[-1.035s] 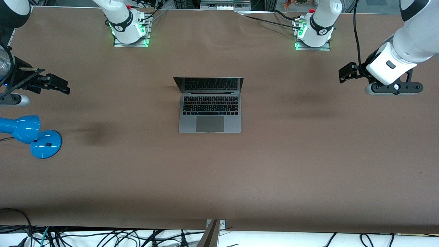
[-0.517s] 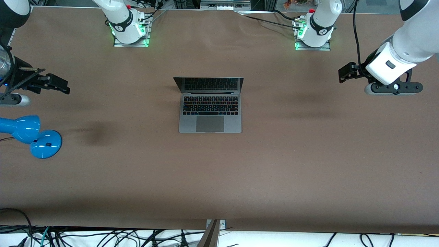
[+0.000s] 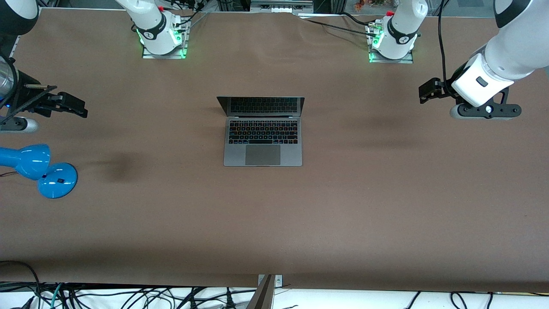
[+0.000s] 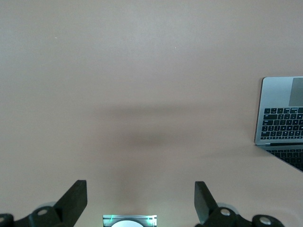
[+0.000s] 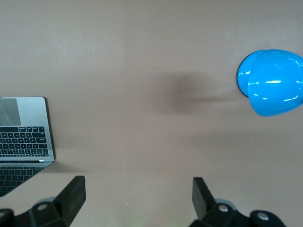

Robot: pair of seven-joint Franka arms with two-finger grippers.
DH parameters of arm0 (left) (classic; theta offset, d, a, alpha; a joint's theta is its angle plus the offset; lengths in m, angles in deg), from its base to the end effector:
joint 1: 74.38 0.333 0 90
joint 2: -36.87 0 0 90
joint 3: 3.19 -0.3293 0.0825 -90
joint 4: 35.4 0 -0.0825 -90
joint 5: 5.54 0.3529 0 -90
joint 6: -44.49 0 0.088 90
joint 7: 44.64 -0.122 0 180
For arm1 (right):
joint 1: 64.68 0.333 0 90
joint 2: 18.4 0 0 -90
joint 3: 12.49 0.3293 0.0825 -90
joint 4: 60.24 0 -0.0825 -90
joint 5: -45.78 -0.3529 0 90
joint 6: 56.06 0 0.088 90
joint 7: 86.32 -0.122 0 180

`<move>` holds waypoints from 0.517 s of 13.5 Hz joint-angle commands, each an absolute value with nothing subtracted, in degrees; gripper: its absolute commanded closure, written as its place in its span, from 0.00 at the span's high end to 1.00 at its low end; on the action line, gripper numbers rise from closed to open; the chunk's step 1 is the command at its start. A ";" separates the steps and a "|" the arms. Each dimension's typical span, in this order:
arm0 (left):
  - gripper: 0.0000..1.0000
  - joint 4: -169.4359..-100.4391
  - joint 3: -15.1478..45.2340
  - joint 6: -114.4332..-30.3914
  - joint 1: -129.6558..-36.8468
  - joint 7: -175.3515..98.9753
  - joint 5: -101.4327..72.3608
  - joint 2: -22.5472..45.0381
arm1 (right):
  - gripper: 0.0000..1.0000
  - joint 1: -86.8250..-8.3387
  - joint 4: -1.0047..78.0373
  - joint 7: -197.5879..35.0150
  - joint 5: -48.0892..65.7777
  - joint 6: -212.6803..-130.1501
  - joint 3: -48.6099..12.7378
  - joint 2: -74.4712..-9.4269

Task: Close laptop with both arms from behind
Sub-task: 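Move both grippers toward the laptop's screen hinge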

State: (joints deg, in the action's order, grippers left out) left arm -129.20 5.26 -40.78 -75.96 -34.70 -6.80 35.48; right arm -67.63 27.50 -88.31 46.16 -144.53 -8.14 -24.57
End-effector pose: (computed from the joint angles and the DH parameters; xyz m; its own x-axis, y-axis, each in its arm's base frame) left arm 0.5068 -0.0916 0.5753 0.9848 -0.0013 -0.1738 -0.0022 -1.0000 -0.0046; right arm 0.5510 0.0104 0.5801 0.9955 -0.0102 -0.0945 -0.0101 -0.9999 0.0017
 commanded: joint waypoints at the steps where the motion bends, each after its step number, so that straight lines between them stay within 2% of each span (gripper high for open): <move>1: 1.00 -129.62 5.24 -41.38 -77.80 -33.66 -7.74 35.29 | 1.00 -67.67 26.95 -88.25 46.66 -143.51 -7.92 -24.46; 7: 1.00 -129.44 8.66 -43.57 -79.30 -26.64 -8.53 33.44 | 1.00 -67.76 26.95 -88.08 48.06 -143.51 -7.92 -24.46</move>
State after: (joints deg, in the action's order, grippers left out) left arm -129.60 8.23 -42.50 -78.65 -29.17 -7.21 34.07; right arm -67.63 27.50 -88.31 47.25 -144.50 -8.13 -24.65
